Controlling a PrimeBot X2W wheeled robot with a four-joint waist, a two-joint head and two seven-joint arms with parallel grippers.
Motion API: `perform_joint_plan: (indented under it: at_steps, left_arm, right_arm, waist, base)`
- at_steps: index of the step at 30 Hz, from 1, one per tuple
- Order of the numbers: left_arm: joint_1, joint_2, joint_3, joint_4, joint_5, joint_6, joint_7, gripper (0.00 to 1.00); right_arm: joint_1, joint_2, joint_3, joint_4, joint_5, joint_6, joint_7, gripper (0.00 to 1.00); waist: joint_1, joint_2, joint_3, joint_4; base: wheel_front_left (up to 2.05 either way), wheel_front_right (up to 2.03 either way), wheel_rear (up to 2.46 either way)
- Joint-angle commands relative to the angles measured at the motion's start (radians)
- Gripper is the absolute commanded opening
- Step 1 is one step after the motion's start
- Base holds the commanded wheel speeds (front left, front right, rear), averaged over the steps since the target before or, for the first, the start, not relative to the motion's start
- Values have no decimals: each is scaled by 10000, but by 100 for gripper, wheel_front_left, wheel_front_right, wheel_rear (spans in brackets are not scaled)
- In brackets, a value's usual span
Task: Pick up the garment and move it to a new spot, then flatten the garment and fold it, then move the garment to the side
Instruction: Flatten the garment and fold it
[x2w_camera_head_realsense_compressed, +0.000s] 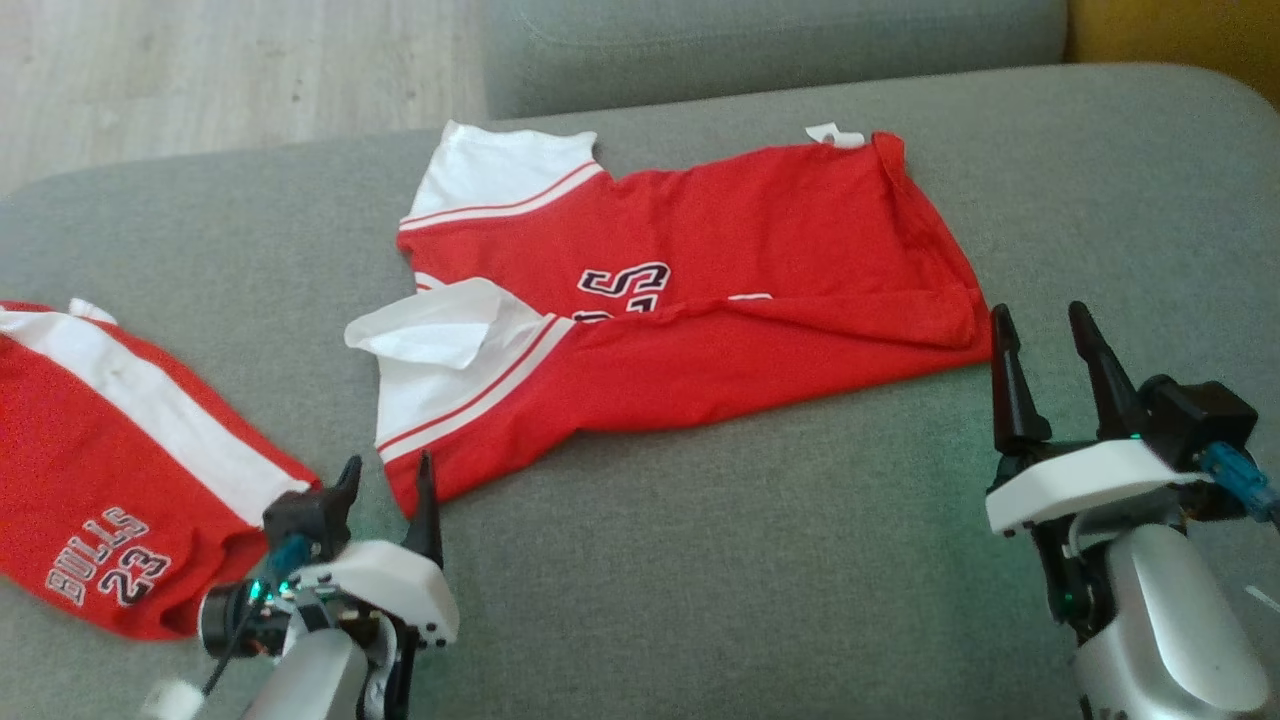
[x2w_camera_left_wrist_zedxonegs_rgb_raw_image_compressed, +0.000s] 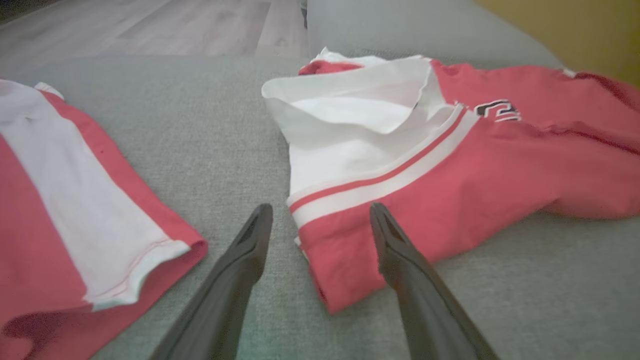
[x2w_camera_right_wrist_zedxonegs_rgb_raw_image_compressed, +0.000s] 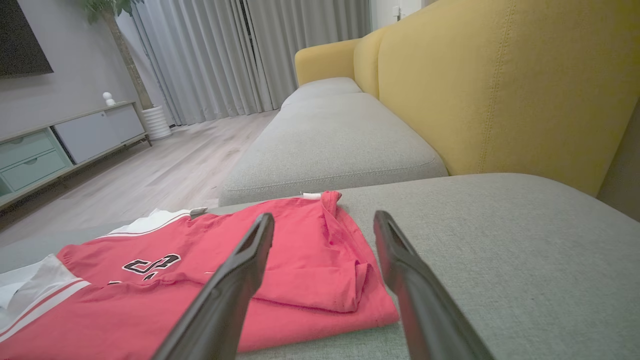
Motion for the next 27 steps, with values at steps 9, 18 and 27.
perform_joint_plan:
  at_steps: [9,18,27]
  left_arm:
    - [-1208,104,117,1232,-195,-118,1227,100]
    - [-1484,98,-248,1658,-268,-667,1703,0]
    - [-1718,260,-21,729,-16,-318,-134,0]
  right_arm:
    - [-599,165,363,-726,-69,67,161,100]
    - [-785,166,97,-636,-208,67,296,100]
    - [-1284,364,-1377,883,-1061,67,1736,100]
  waist:
    - [-1,0,628,-371]
    - [-1,0,684,-338]
    - [-1,0,579,122]
  base:
    - [0,0,0]
    - [0,0,0]
    - [0,0,0]
